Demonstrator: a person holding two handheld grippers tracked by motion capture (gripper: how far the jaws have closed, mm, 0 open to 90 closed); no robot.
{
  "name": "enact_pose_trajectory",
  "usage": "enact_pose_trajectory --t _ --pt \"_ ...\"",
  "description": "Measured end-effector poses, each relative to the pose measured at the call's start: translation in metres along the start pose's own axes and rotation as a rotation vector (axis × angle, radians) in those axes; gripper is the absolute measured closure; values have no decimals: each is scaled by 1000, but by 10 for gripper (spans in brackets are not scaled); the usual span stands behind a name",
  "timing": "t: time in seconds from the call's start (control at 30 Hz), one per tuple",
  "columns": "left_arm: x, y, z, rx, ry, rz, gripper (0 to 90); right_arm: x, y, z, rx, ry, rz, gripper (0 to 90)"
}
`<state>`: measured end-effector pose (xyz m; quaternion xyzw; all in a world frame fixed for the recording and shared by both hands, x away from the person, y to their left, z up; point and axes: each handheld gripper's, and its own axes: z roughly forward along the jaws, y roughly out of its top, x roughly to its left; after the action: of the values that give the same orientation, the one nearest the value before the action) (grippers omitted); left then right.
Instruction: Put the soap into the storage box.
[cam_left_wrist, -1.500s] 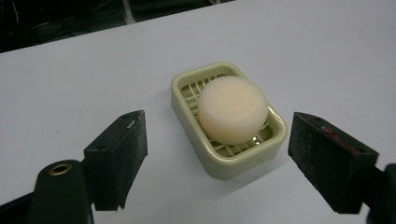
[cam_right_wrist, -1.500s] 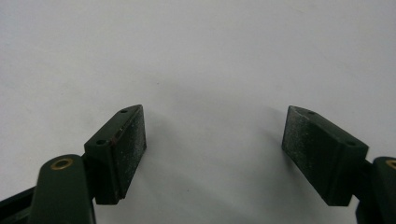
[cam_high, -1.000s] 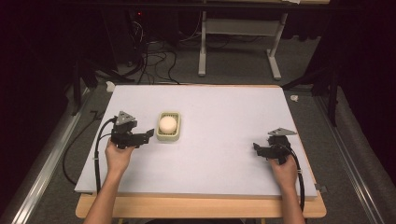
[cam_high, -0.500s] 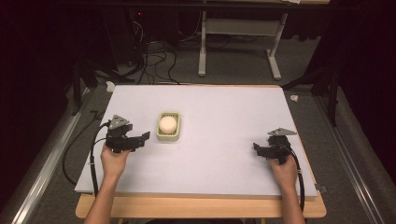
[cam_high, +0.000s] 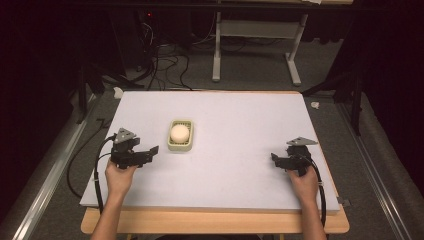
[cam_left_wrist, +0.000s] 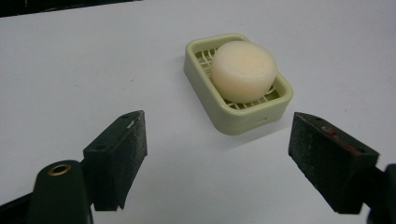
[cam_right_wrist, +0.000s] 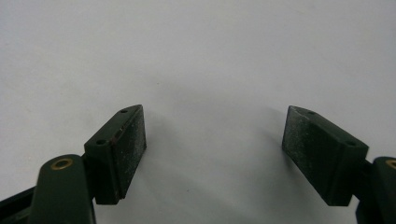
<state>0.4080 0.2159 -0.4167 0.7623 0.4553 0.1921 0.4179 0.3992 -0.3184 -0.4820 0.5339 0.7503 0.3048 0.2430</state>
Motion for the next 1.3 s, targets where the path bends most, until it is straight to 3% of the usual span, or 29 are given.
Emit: enact_pose_trajectory --t 0.73,1.3 --pt "3 -18 -2 19 -2 -31 201 0 0 0 -1 -1 -1 223" --pt "11 -30 8 61 48 -45 202 0 0 0 1 4 6 223"
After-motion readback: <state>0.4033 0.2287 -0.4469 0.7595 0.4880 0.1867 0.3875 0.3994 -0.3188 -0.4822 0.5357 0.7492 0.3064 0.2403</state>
